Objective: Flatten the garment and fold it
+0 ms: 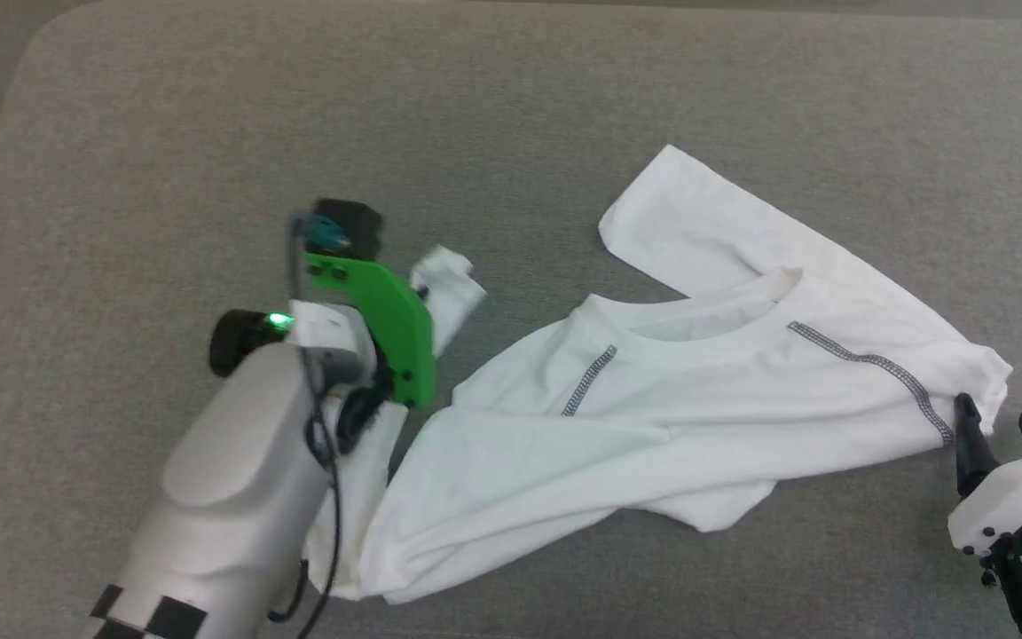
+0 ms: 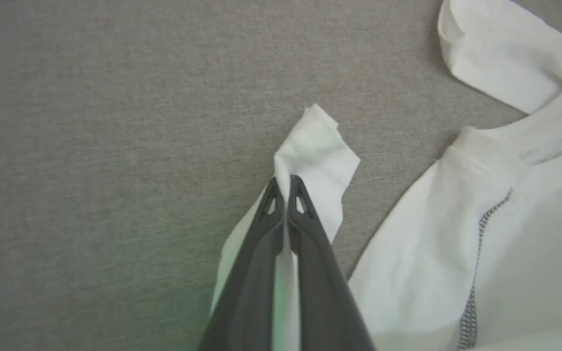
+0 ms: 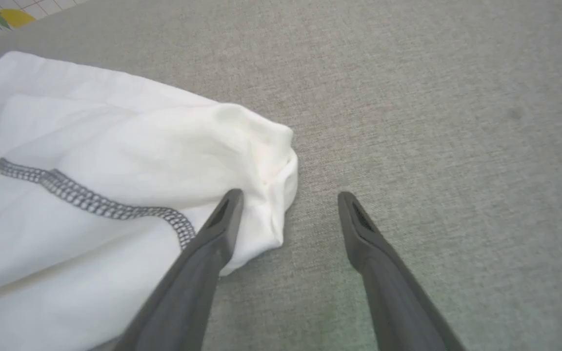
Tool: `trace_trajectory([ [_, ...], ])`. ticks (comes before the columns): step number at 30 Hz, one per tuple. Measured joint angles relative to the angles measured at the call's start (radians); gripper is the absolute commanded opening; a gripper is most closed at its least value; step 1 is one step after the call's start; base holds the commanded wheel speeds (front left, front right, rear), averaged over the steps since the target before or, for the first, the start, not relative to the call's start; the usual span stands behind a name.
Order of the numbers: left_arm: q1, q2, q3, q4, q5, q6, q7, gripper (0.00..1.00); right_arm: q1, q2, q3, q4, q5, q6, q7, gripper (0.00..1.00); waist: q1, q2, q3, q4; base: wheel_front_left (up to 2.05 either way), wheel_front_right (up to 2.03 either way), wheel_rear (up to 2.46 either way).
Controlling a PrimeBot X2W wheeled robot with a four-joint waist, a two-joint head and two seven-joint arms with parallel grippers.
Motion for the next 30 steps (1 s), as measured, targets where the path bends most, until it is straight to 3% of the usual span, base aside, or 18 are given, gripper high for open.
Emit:
trace_trajectory([
  [4,0.000,0.033,0.119,-0.004,-0.056,0.061,-0.082,0.00,-0.001,0.000,0.005,0.000,-0.002,0.000,0.001,1.00,0.0000,0.0000,-0.015,0.027,0.00,0.00,0.00],
  [8,0.041,0.106,0.260,-0.015,-0.109,0.149,-0.149,0.00,-0.002,0.000,0.011,0.000,-0.003,0.000,0.002,1.00,0.0000,0.0000,-0.034,0.047,0.00,0.00,0.00],
  [12,0.174,0.158,0.405,-0.040,-0.178,0.238,-0.201,0.00,-0.002,0.000,0.014,0.000,-0.003,0.000,0.002,1.00,0.0000,0.0000,-0.052,0.057,0.00,0.00,0.00],
  [15,0.284,0.162,0.472,-0.057,-0.228,0.289,-0.199,0.00,-0.001,0.000,0.014,0.000,-0.003,0.000,0.002,1.00,0.0000,-0.0001,-0.062,0.059,0.00,0.00,0.00],
  [16,0.371,0.138,0.488,-0.092,-0.268,0.300,-0.181,1.00,0.004,0.000,0.009,0.000,-0.003,0.000,0.002,1.00,0.0000,0.0000,-0.070,0.060,0.00,0.00,0.00],
  [20,0.390,0.116,0.472,-0.174,-0.273,0.265,-0.216,1.00,0.006,0.001,0.006,0.000,-0.009,0.000,0.010,1.00,0.0000,0.0000,-0.079,0.066,0.00,0.00,0.00],
  [23,0.361,0.125,0.421,-0.244,-0.218,0.231,-0.246,1.00,0.008,0.000,0.008,-0.001,-0.010,0.000,0.013,1.00,0.0000,0.0000,-0.088,0.068,0.00,0.00,0.00],
  [26,0.301,0.143,0.320,-0.304,-0.135,0.195,-0.240,1.00,0.010,0.000,0.014,-0.002,-0.010,0.000,0.018,1.00,0.0000,-0.0001,-0.098,0.066,0.00,0.00,0.00],
  [30,0.213,0.123,0.151,-0.337,-0.063,0.134,-0.142,1.00,0.012,0.000,0.026,-0.006,-0.010,0.000,0.020,1.00,0.0000,0.0000,-0.103,0.056,0.00,0.00,0.00],
])
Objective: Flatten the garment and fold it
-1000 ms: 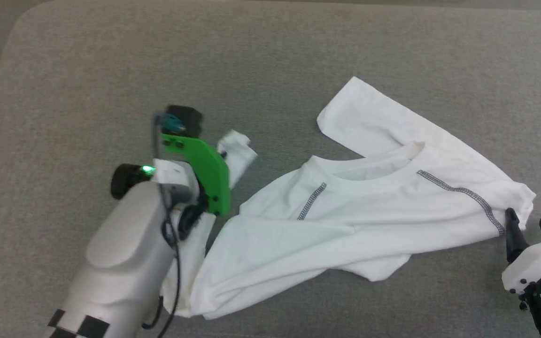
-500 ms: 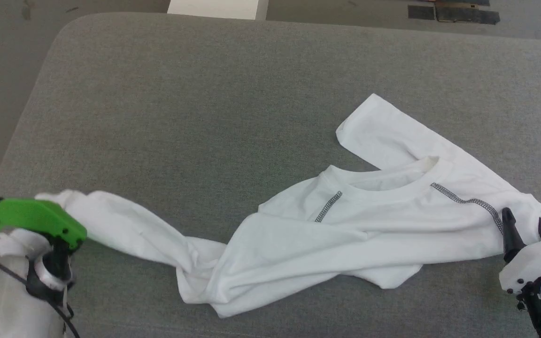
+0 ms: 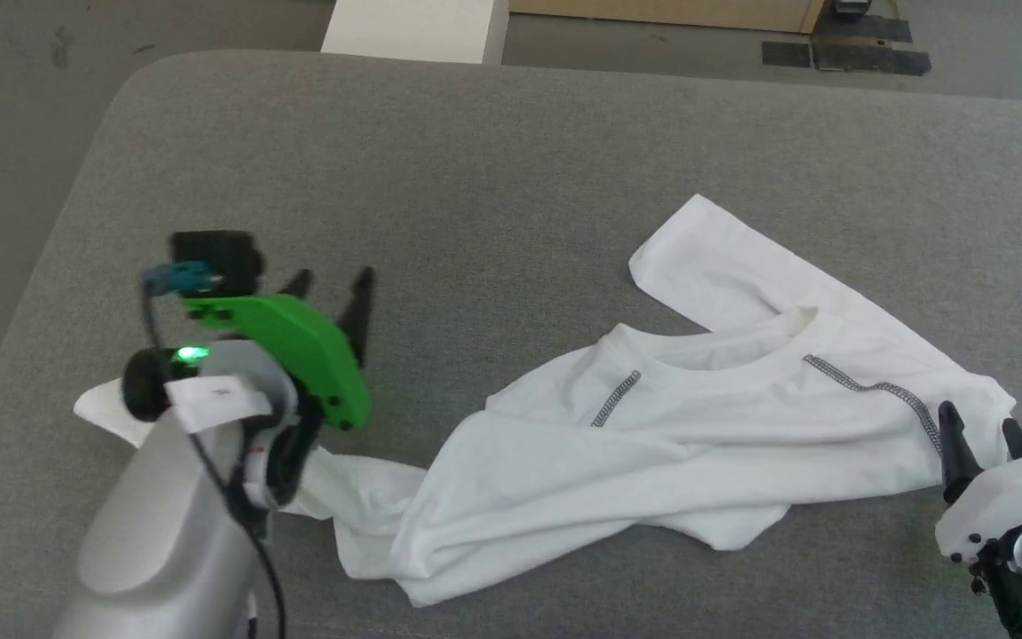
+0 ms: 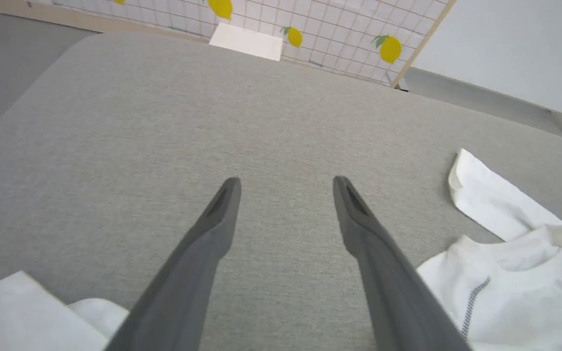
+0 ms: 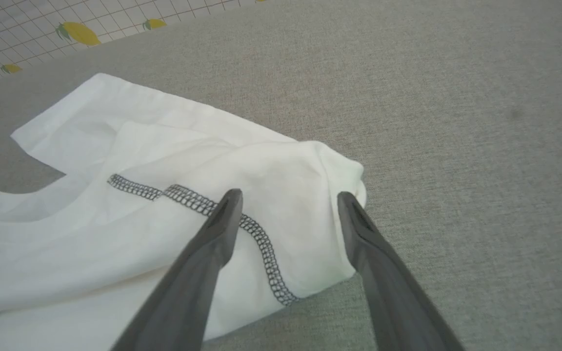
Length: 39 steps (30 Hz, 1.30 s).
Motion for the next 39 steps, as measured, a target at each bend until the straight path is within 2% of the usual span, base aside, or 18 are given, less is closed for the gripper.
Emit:
trace_trajectory([
  [2,-0.034,-0.019,-0.079,0.013,0.030,-0.024,0.071,1.00,0.003,0.000,0.006,-0.001,0.002,0.000,0.000,1.00,0.0000,0.0000,0.002,-0.008,0.00,0.00,0.00],
  [9,-0.119,-0.053,-0.263,0.111,0.084,-0.110,0.265,1.00,0.004,0.000,0.011,0.000,0.011,0.000,0.002,1.00,0.0000,0.0000,0.025,-0.047,0.00,0.00,0.00],
  [15,-0.133,-0.067,-0.351,0.208,0.098,-0.147,0.353,1.00,0.003,0.000,0.004,0.004,0.017,0.000,-0.011,1.00,0.0000,0.0000,0.060,-0.084,0.00,0.00,0.00],
  [17,-0.136,-0.072,-0.354,0.221,0.099,-0.152,0.353,1.00,0.002,0.000,0.003,0.005,0.017,0.000,-0.011,1.00,0.0000,0.0000,0.067,-0.089,0.00,0.00,0.00],
  [18,-0.139,-0.075,-0.356,0.225,0.099,-0.157,0.352,0.25,0.002,0.000,0.003,0.006,0.017,0.000,-0.011,1.00,0.0000,0.0000,0.069,-0.090,0.00,0.00,0.00],
  [19,-0.143,-0.079,-0.355,0.229,0.096,-0.166,0.347,0.00,0.001,0.000,0.002,0.006,0.017,0.000,-0.012,1.00,0.0000,0.0000,0.072,-0.091,0.00,0.00,0.00],
  [25,-0.145,-0.101,-0.304,0.246,0.056,-0.166,0.291,0.00,0.000,0.000,-0.005,0.009,0.017,0.000,-0.019,1.00,0.0000,0.0000,0.070,-0.080,0.00,0.00,0.00],
  [29,-0.156,-0.090,-0.191,0.238,0.006,-0.117,0.209,0.00,-0.003,0.000,-0.005,0.010,0.016,0.000,-0.019,1.00,0.0000,0.0000,0.065,-0.071,0.00,0.00,0.00],
  [34,-0.179,-0.036,-0.014,0.219,-0.056,-0.037,0.098,0.00,-0.011,0.000,-0.001,0.008,0.015,0.000,-0.019,1.00,0.0000,0.0000,0.060,-0.064,0.00,0.00,0.00],
  [39,-0.142,0.023,0.106,0.236,-0.109,0.042,0.065,0.00,-0.011,0.000,0.000,0.003,0.013,0.000,-0.018,1.00,0.0000,0.0000,0.059,-0.062,0.00,0.00,0.00],
])
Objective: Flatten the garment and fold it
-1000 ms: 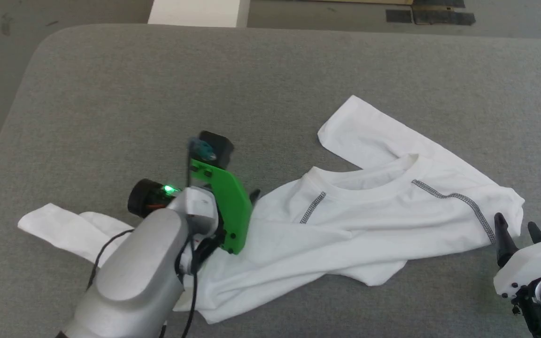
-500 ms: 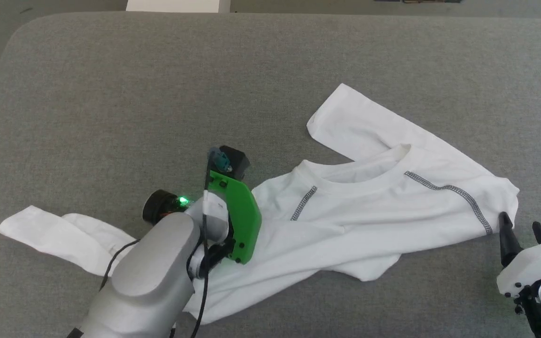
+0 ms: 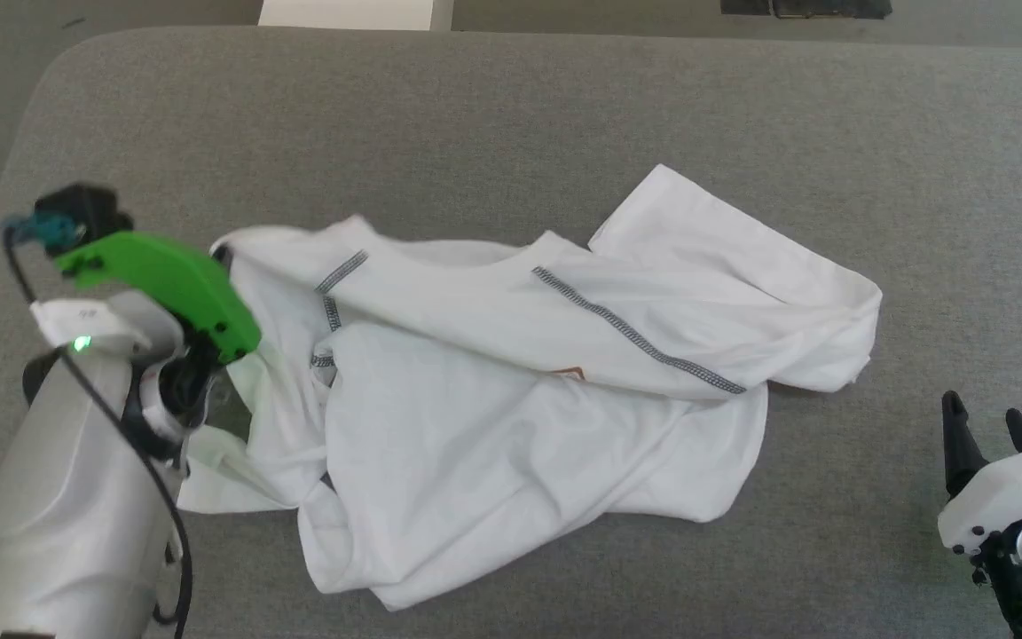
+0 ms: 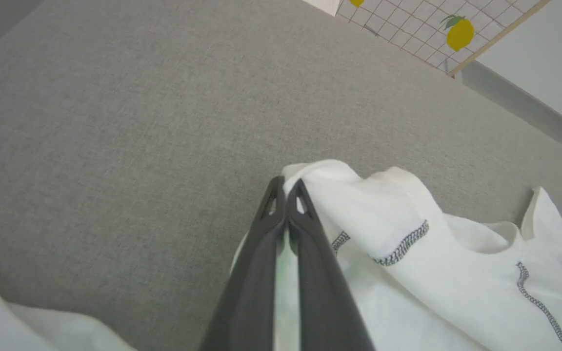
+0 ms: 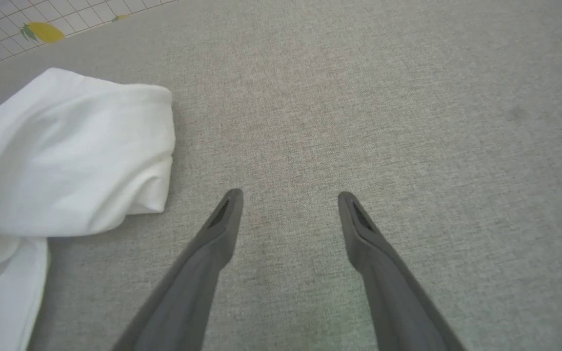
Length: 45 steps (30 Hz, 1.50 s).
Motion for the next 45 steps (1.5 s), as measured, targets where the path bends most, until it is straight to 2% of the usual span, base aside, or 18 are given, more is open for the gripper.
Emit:
trace_trajectory([
  [3,0.065,0.001,0.026,0.026,-0.030,0.015,0.005,0.00,0.000,0.000,0.000,-0.004,-0.003,0.000,0.000,1.00,0.0000,0.0000,-0.001,0.004,0.00,0.00,0.00],
  [4,0.086,-0.007,0.030,0.030,-0.051,0.015,0.009,0.36,0.000,0.000,0.002,-0.006,-0.004,0.000,0.003,1.00,0.0000,0.0000,0.000,0.007,0.00,0.00,0.00],
  [5,0.101,-0.015,0.029,0.031,-0.061,0.014,0.010,1.00,0.000,0.000,0.004,-0.007,-0.004,0.000,0.006,1.00,0.0000,0.0000,-0.001,0.010,0.00,0.00,0.00],
  [7,0.114,-0.031,0.039,0.021,-0.073,0.007,-0.007,1.00,-0.002,0.000,0.014,-0.013,-0.004,0.000,0.009,1.00,0.0000,0.0000,-0.002,0.015,0.00,0.00,0.00],
  [10,0.133,-0.033,0.080,-0.025,-0.079,-0.009,-0.091,1.00,-0.028,0.000,0.036,-0.035,-0.001,0.000,0.016,1.00,0.0000,0.0000,-0.008,0.016,0.00,0.00,0.00],
  [13,0.179,-0.013,0.128,-0.097,-0.047,-0.016,-0.253,1.00,-0.095,0.000,0.068,-0.060,-0.011,0.000,0.046,1.00,0.0000,0.0000,-0.013,0.008,0.00,0.00,0.00],
  [16,0.259,0.010,0.131,-0.158,0.037,-0.015,-0.415,1.00,-0.193,-0.001,0.120,-0.065,-0.044,0.000,0.123,1.00,0.0000,0.0000,-0.015,0.005,0.00,0.00,0.00],
  [19,0.316,0.009,0.116,-0.196,0.111,-0.022,-0.556,1.00,-0.294,-0.003,0.182,-0.032,-0.089,0.000,0.234,1.00,0.0000,0.0000,-0.010,0.014,0.00,0.00,0.00],
  [21,0.332,0.002,0.105,-0.211,0.148,-0.035,-0.597,1.00,-0.362,-0.006,0.220,0.003,-0.118,0.000,0.296,1.00,0.0000,0.0000,-0.003,0.024,0.00,0.00,0.00],
  [29,0.337,-0.096,0.112,-0.274,0.258,-0.088,-0.622,1.00,-0.592,-0.076,0.352,0.209,-0.245,0.000,0.474,1.00,0.0002,0.0000,0.058,0.087,0.00,0.00,0.00],
  [36,0.329,-0.179,0.164,-0.286,0.332,-0.150,-0.622,1.00,-0.658,-0.108,0.421,0.343,-0.317,0.000,0.524,1.00,0.0003,0.0000,0.126,0.149,0.00,0.00,0.00],
  [42,0.327,-0.221,0.212,-0.276,0.384,-0.201,-0.622,1.00,-0.690,-0.132,0.464,0.402,-0.293,0.000,0.537,1.00,0.0002,0.0000,0.162,0.183,0.00,0.00,0.00],
  [43,0.327,-0.227,0.220,-0.271,0.390,-0.208,-0.622,1.00,-0.697,-0.134,0.465,0.410,-0.276,0.000,0.543,0.88,0.0002,0.0000,0.164,0.185,0.00,0.00,0.00],
  [44,0.327,-0.231,0.227,-0.268,0.393,-0.212,-0.622,1.00,-0.701,-0.135,0.467,0.413,-0.260,-0.001,0.546,0.08,0.0002,0.0000,0.165,0.184,0.00,0.00,0.00],
  [45,0.327,-0.236,0.233,-0.264,0.399,-0.220,-0.622,1.00,-0.702,-0.137,0.471,0.413,-0.239,-0.001,0.542,0.00,0.0002,0.0000,0.164,0.182,0.00,0.00,0.00],
])
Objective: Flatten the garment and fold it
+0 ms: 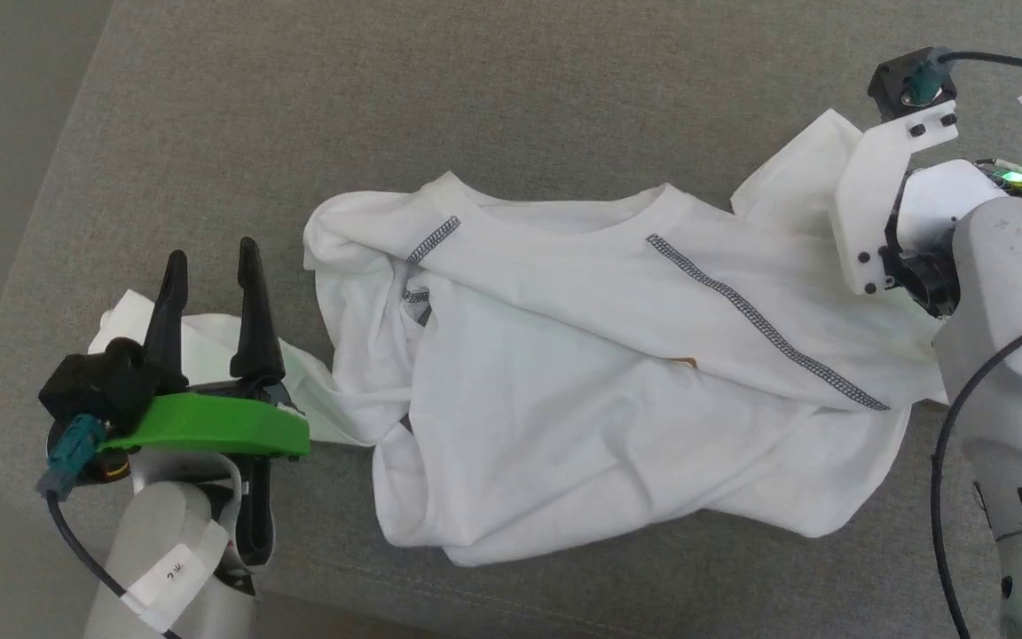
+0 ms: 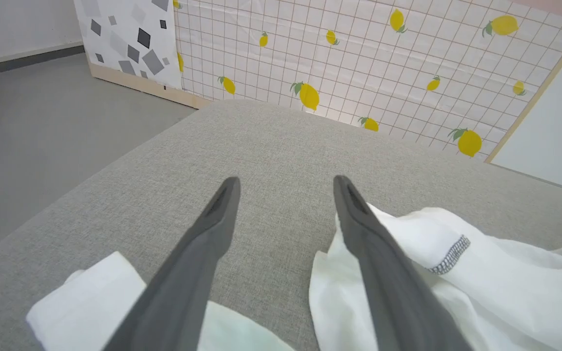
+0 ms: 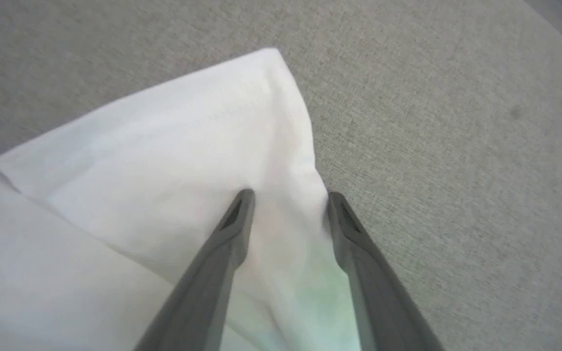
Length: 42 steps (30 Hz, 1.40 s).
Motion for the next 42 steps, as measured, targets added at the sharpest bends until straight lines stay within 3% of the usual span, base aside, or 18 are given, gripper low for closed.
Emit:
trace_trajectory([
  [6,-0.001,-0.016,0.029,0.017,0.038,-0.030,0.000,1.00,0.014,-0.004,-0.031,-0.021,0.107,0.001,-0.082,0.00,0.0000,0.0000,-0.029,-0.023,0.00,0.00,0.00],
  [10,0.000,-0.030,0.045,0.030,0.049,-0.042,0.000,1.00,0.077,-0.058,-0.112,-0.114,0.152,0.001,-0.140,0.00,-0.0001,0.0000,-0.065,-0.042,0.00,0.00,0.00],
  [14,0.008,-0.034,0.059,0.037,0.057,-0.044,0.000,1.00,0.224,-0.120,-0.272,-0.227,0.169,0.001,-0.130,0.00,-0.0001,0.0000,-0.104,-0.066,0.00,0.00,0.00],
  [17,0.023,-0.037,0.069,0.040,0.060,-0.050,0.000,1.00,0.359,-0.125,-0.429,-0.312,0.166,0.001,-0.081,0.00,-0.0002,0.0000,-0.129,-0.085,0.00,0.00,0.00],
  [21,0.037,-0.037,0.077,0.045,0.061,-0.054,0.000,1.00,0.518,-0.063,-0.623,-0.405,0.153,0.001,0.008,0.00,-0.0002,0.0001,-0.153,-0.112,0.00,0.00,0.00],
  [22,0.041,-0.037,0.079,0.052,0.061,-0.061,0.000,1.00,0.590,0.011,-0.702,-0.463,0.141,0.001,0.053,0.00,-0.0002,0.0000,-0.165,-0.128,0.00,0.00,0.00],
  [25,0.041,-0.037,0.082,0.061,0.062,-0.061,0.000,1.00,0.617,0.067,-0.739,-0.498,0.115,0.001,0.062,0.00,-0.0002,0.0000,-0.175,-0.137,0.00,0.00,0.00],
  [26,0.041,-0.037,0.082,0.065,0.062,-0.061,0.000,1.00,0.617,0.075,-0.743,-0.512,0.105,0.001,0.046,1.00,-0.0002,0.0000,-0.178,-0.140,0.00,0.00,0.00],
  [29,0.042,-0.037,0.080,0.076,0.062,-0.061,0.000,1.00,0.612,0.081,-0.722,-0.565,0.111,0.001,-0.047,1.00,-0.0002,0.0000,-0.188,-0.141,0.00,0.00,0.00],
  [34,0.042,-0.036,0.073,0.091,0.062,-0.061,0.000,1.00,0.587,0.078,-0.600,-0.649,0.157,0.001,-0.207,1.00,-0.0002,0.0000,-0.203,-0.134,0.00,0.00,0.00],
  [42,0.042,-0.036,0.064,0.101,0.061,-0.061,0.002,1.00,0.536,0.036,-0.297,-0.634,0.172,0.001,-0.193,1.00,-0.0002,0.0000,-0.196,-0.124,0.00,0.00,0.00],
])
